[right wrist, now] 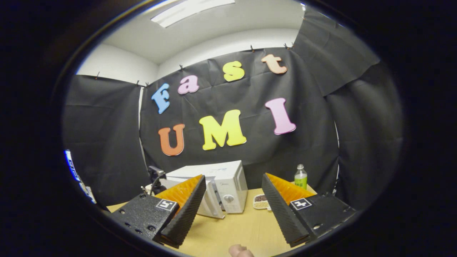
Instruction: Open the microwave oven with the left hand, put the food in, and close the microwave oven.
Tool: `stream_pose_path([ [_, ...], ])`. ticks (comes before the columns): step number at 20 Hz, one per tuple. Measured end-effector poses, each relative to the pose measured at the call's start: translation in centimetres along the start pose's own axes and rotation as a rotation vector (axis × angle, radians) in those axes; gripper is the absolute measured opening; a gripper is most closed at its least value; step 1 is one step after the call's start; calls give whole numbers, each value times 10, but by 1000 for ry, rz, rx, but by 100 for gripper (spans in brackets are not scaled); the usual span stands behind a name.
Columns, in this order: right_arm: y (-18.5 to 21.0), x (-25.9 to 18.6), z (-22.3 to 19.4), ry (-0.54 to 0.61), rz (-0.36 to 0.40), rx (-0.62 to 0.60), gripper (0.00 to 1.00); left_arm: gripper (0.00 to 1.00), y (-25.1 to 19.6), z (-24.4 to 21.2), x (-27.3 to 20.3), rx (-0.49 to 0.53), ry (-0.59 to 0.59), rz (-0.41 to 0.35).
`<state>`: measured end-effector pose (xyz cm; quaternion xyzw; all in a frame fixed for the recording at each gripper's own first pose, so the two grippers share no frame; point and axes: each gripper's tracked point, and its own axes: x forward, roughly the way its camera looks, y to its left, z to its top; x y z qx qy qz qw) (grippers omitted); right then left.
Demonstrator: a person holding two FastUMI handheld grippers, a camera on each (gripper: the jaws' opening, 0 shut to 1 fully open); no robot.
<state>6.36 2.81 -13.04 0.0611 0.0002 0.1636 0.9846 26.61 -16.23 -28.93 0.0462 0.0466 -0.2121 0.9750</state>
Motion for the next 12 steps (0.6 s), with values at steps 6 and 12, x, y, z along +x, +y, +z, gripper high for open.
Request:
stream_pose_path([
  [6,3,-29,0,13,-7,-2,91,1,11,6,33,-127,30,82],
  [12,9,-50,-6,39,4,20,91,0,9,3,17,-139,61,143],
])
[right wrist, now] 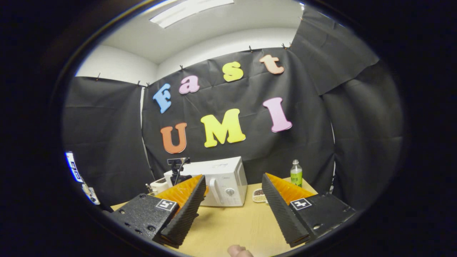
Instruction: Open the microwave oven with the left hand, put the food in, and close the microwave oven.
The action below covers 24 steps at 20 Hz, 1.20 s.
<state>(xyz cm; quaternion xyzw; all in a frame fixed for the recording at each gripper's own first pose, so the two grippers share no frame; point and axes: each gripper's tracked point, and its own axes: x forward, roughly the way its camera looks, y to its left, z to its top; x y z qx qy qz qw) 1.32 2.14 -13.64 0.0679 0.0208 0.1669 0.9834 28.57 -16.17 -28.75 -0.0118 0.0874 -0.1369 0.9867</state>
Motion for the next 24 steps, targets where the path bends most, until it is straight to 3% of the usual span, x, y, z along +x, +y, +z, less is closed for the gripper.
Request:
stream_pose_path([
  [1,2,-2,-1,2,8,15,100,0,-1,4,-12,-21,-12,4],
  [2,3,-5,-3,11,11,28,100,0,0,8,-24,-33,-21,14],
  [3,3,-8,-5,15,13,41,91,0,-1,13,-38,-44,-31,14],
  [5,3,-14,-4,15,10,55,91,0,0,25,-70,-47,-52,28],
  [6,4,-16,-1,2,10,59,100,0,-6,29,-88,-49,-58,19],
  [7,3,-18,3,-6,0,62,100,0,-4,39,-107,-43,-73,38],
  [8,1,-21,4,-3,-11,57,90,0,-5,44,-126,-33,-74,51],
  [9,1,-26,4,-1,-20,57,91,0,-8,52,-145,-24,-78,52],
  [10,1,-32,9,-7,-24,60,100,0,-9,60,-166,-17,-82,67],
  [11,2,-37,15,-15,-29,65,91,0,-9,72,-189,-5,-92,92],
  [12,0,-44,21,-30,-39,69,100,5,-9,81,-210,-1,-91,110],
  [14,-2,-56,34,-58,-54,68,100,12,-18,104,-253,-21,-107,101],
  [15,-2,-60,39,-67,-58,66,100,28,-25,117,-272,-21,-130,84],
  [16,-2,-65,44,-74,-58,63,91,54,-27,131,-289,-9,-159,86],
  [17,-3,-69,48,-80,-60,62,90,81,-25,144,-306,15,-178,99],
  [18,-3,-73,53,-86,-60,60,91,96,-20,152,-323,32,-188,127],
  [20,-4,-79,61,-99,-64,56,91,96,-16,167,-352,50,-210,166],
  [21,-4,-82,65,-104,-64,52,100,96,-17,171,-366,49,-215,180],
  [22,-4,-85,67,-105,-66,45,90,96,-17,174,-376,47,-217,183],
  [24,-5,-91,73,-115,-72,35,91,96,-14,174,-396,39,-213,197],
])
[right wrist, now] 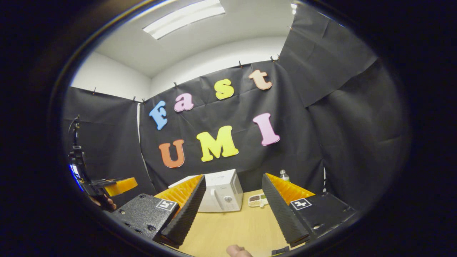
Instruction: Open the microwave oven with the left hand, put the food in, and close the microwave oven.
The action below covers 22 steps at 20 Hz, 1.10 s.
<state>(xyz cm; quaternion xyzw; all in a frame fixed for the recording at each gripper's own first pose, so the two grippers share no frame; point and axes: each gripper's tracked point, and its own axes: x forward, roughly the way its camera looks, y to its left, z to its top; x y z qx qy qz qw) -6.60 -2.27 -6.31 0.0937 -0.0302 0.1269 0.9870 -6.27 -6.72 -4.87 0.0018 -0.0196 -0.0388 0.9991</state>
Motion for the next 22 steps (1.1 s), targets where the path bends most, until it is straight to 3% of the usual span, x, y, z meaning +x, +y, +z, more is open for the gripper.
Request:
stream_pose_path([
  [3,-3,-8,12,-23,-23,-20,90,96,16,-2,-22,-13,26,19],
  [4,-2,-9,14,-24,-26,-35,100,96,26,-4,-29,-3,33,46],
  [5,-1,-12,15,-25,-27,-51,90,96,37,-4,-37,7,42,77],
  [8,2,-23,20,-33,-33,-98,91,96,55,-6,-64,23,15,121],
  [16,-3,-61,20,-43,-71,-183,90,96,63,-32,-91,49,19,150],
  [18,-2,-63,23,-54,-69,-194,91,96,53,-31,-90,33,17,122],
  [19,0,-63,21,-54,-65,-190,100,96,50,-32,-92,26,19,109],
  [22,-1,-62,17,-43,-58,-177,100,96,50,-28,-92,34,9,110],
])
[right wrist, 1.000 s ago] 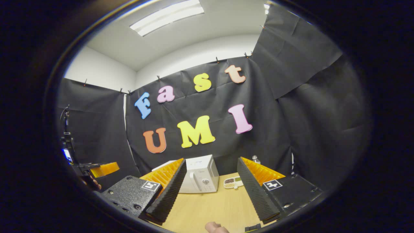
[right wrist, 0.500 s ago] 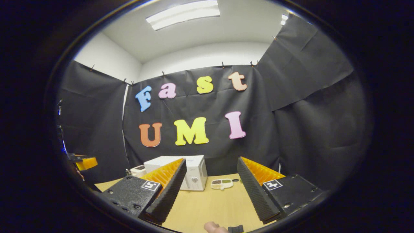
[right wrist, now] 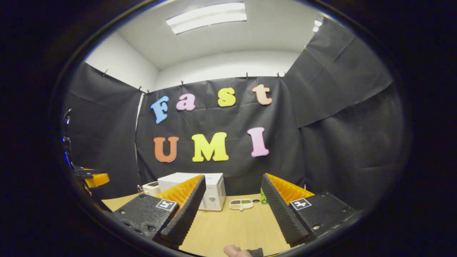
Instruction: Open the microwave oven with the left hand, put the food in, and close the microwave oven.
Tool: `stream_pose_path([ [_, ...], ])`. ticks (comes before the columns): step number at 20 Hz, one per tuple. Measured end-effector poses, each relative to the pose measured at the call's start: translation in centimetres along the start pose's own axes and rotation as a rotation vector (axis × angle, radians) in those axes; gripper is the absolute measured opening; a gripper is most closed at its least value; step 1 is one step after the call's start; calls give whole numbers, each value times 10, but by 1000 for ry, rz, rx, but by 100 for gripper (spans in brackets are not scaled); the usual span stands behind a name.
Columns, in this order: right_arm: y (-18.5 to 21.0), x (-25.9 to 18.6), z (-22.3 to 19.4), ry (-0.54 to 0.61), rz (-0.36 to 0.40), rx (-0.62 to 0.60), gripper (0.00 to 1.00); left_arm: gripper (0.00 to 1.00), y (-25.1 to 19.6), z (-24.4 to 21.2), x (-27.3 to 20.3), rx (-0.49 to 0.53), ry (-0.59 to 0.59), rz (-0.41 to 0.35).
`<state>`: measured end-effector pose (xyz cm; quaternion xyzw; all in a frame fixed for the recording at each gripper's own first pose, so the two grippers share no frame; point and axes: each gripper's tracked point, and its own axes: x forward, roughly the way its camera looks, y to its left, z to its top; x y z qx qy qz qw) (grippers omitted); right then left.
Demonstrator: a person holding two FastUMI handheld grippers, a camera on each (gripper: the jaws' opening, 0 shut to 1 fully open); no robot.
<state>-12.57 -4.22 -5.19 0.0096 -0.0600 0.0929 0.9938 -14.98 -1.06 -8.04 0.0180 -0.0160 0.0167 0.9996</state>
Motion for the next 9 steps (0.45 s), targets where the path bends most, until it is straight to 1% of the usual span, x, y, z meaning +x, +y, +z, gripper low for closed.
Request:
stream_pose_path([
  [5,1,5,-13,32,19,40,100,96,-11,-7,2,21,14,-17],
  [6,1,6,-15,35,21,44,91,96,-12,-8,3,22,23,-17],
  [9,4,7,-17,41,29,50,91,96,-16,-9,5,24,25,-21],
])
